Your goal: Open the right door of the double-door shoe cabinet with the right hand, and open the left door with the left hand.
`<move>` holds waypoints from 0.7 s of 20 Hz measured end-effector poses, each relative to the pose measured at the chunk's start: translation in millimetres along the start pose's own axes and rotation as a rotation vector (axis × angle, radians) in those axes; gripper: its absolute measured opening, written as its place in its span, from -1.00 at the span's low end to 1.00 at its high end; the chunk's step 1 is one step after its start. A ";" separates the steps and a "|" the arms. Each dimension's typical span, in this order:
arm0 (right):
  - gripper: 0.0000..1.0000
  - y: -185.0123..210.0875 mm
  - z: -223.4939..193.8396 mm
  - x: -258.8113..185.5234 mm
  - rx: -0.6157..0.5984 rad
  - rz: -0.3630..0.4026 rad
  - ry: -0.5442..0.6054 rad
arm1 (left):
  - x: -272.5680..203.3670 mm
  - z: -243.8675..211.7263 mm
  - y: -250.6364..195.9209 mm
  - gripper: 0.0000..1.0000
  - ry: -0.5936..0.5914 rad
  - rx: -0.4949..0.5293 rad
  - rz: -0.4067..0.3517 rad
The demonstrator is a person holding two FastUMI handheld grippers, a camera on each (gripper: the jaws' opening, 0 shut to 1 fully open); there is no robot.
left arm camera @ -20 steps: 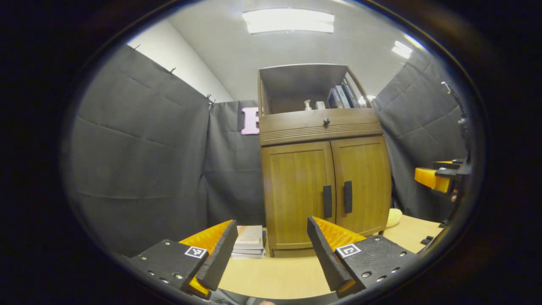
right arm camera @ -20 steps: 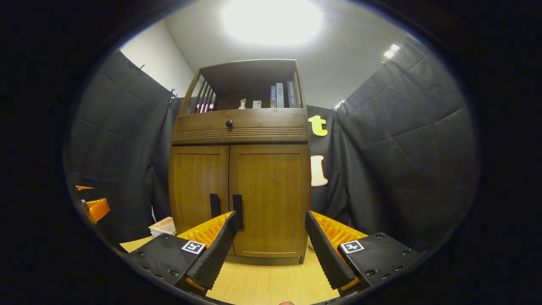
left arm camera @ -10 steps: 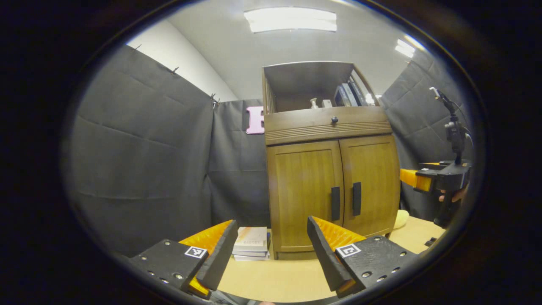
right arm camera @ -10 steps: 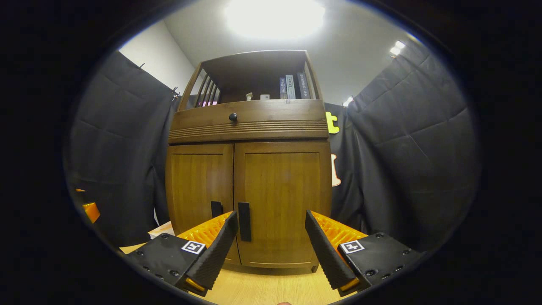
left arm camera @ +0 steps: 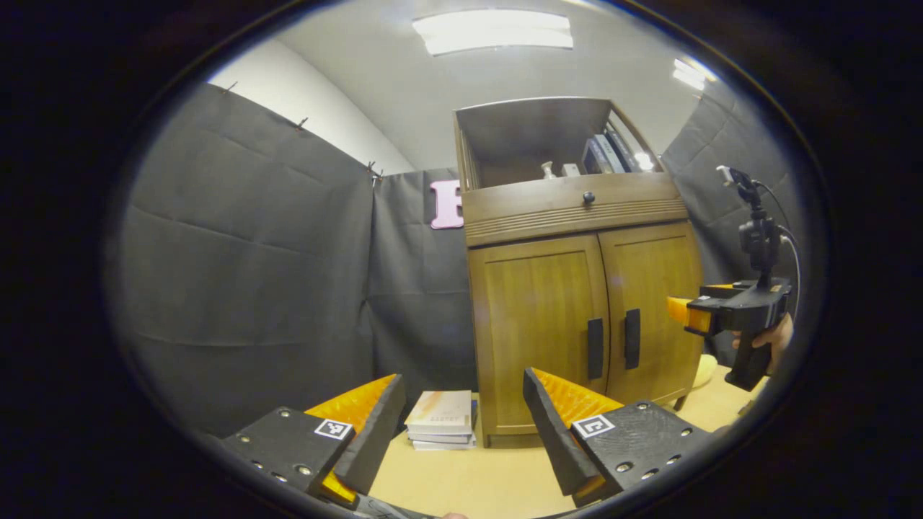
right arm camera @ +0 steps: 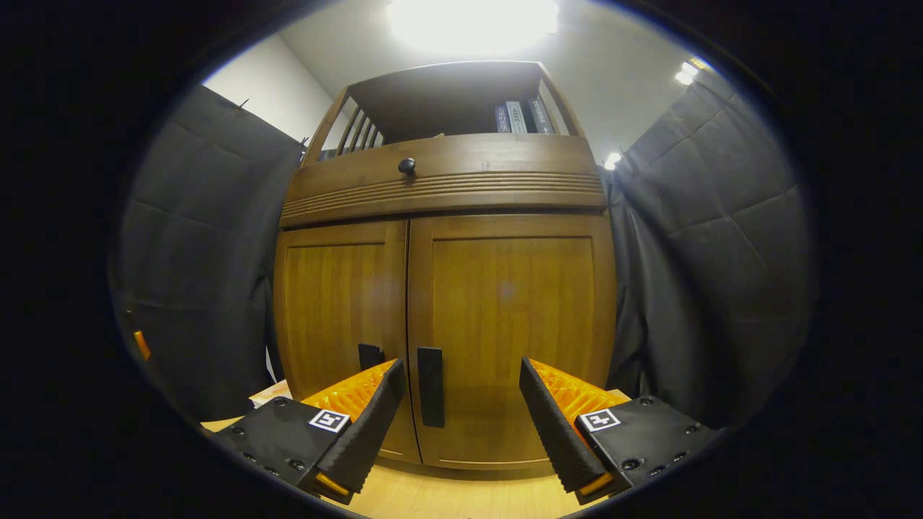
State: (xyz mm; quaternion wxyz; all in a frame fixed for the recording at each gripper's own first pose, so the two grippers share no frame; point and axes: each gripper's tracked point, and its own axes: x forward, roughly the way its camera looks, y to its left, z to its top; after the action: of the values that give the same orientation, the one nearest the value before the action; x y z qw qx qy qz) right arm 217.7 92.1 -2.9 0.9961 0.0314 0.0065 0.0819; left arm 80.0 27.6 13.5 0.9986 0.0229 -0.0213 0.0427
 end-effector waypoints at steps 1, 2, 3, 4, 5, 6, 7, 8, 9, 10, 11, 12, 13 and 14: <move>0.93 3.2 -3.6 7.5 0.003 0.007 0.006 | -0.4 -0.6 1.0 0.92 0.001 0.004 0.008; 0.93 6.0 -7.1 15.4 0.005 0.013 0.013 | -1.2 0.4 0.8 0.92 0.003 0.006 0.017; 0.93 8.4 -10.5 22.8 0.006 0.019 0.020 | 0.0 0.7 1.2 0.92 0.006 0.008 0.022; 0.93 10.9 -14.9 29.7 0.007 0.024 0.027 | 2.2 -0.9 3.0 0.92 0.010 0.011 0.030; 0.93 12.2 -18.8 36.1 0.007 0.025 0.034 | 4.3 -3.3 4.4 0.92 0.016 0.014 0.036; 0.99 12.4 -22.9 38.0 0.010 0.027 0.041 | 5.0 -6.4 5.6 0.92 0.021 0.017 0.044; 0.99 13.6 -26.2 42.5 0.014 0.029 0.049 | 5.9 -8.0 6.6 0.92 0.025 0.019 0.050; 0.93 15.4 -29.1 51.0 0.020 0.032 0.055 | 6.4 -9.1 7.0 0.92 0.028 0.023 0.056; 0.93 15.8 -32.2 57.3 0.024 0.032 0.063 | 6.4 -9.8 7.7 0.92 0.031 0.026 0.064; 0.93 16.4 -36.6 63.2 0.025 0.032 0.070 | 6.6 -10.4 7.9 0.92 0.036 0.030 0.070; 0.99 17.3 -40.8 69.1 0.024 0.030 0.075 | 6.4 -11.7 8.2 0.92 0.041 0.033 0.075; 0.93 17.7 -44.3 75.4 0.023 0.030 0.078 | 6.5 -11.5 8.7 0.92 0.044 0.036 0.081; 0.89 18.7 -47.8 79.8 0.022 0.028 0.085 | 6.1 -13.0 9.1 0.92 0.049 0.037 0.086; 0.84 23.1 -55.0 84.6 0.021 0.029 0.094 | 6.0 -13.6 9.5 0.92 0.053 0.040 0.090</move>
State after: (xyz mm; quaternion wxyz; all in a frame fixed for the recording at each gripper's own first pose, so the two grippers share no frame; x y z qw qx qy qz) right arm 296.4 132.1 -57.0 0.9930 0.0382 0.0537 0.0977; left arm 85.7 38.3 0.7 0.9952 0.0406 0.0051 0.0887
